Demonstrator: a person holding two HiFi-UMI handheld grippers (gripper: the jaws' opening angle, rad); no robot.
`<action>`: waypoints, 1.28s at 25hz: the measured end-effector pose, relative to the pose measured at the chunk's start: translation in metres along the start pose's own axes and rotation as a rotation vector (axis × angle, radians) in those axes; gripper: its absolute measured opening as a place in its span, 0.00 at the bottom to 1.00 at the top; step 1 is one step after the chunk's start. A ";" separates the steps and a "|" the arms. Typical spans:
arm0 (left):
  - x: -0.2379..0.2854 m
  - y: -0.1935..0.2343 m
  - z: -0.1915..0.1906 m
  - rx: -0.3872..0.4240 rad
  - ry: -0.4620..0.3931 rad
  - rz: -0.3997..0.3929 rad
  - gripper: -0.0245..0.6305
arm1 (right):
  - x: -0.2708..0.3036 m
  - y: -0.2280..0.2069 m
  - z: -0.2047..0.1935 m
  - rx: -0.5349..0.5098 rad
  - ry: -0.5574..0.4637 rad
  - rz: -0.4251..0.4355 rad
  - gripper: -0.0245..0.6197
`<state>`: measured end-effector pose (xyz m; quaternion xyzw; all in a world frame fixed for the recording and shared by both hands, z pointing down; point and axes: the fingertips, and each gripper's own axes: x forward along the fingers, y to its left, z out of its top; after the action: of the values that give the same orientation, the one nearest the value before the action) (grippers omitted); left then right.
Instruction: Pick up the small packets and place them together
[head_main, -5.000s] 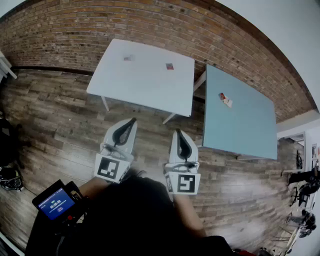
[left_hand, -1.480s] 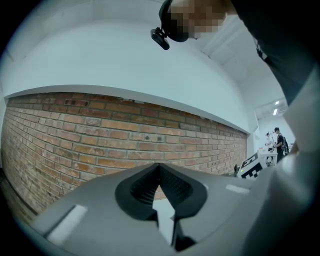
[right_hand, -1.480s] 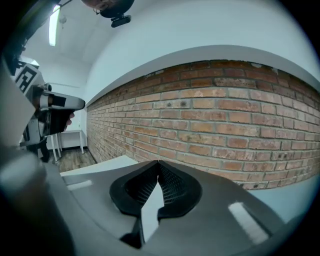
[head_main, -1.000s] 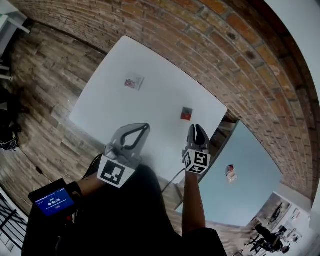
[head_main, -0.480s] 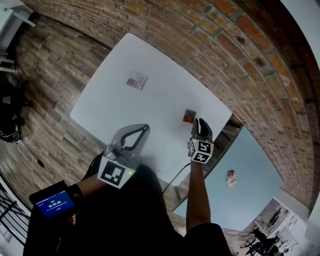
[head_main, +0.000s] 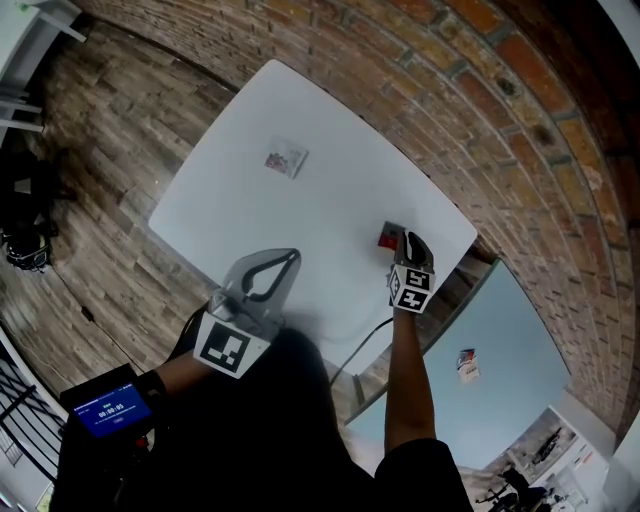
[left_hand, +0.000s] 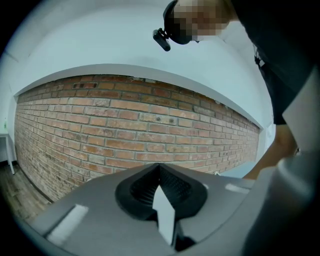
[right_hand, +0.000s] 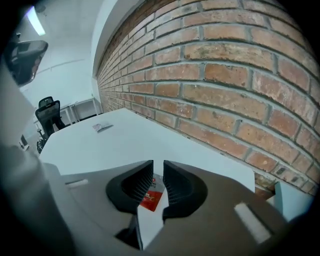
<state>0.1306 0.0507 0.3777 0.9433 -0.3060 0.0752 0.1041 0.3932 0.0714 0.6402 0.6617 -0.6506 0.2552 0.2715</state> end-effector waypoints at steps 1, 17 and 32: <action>0.000 0.000 0.000 -0.006 -0.003 0.000 0.04 | 0.004 -0.001 -0.002 0.001 0.009 0.002 0.14; -0.001 0.001 -0.002 -0.042 0.006 0.009 0.04 | 0.036 -0.015 -0.029 0.044 0.068 0.045 0.18; -0.004 0.007 -0.007 -0.047 0.027 0.052 0.04 | 0.042 -0.008 -0.041 0.067 0.099 0.118 0.15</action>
<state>0.1229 0.0493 0.3848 0.9312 -0.3307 0.0834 0.1285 0.4030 0.0697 0.6986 0.6172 -0.6655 0.3248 0.2657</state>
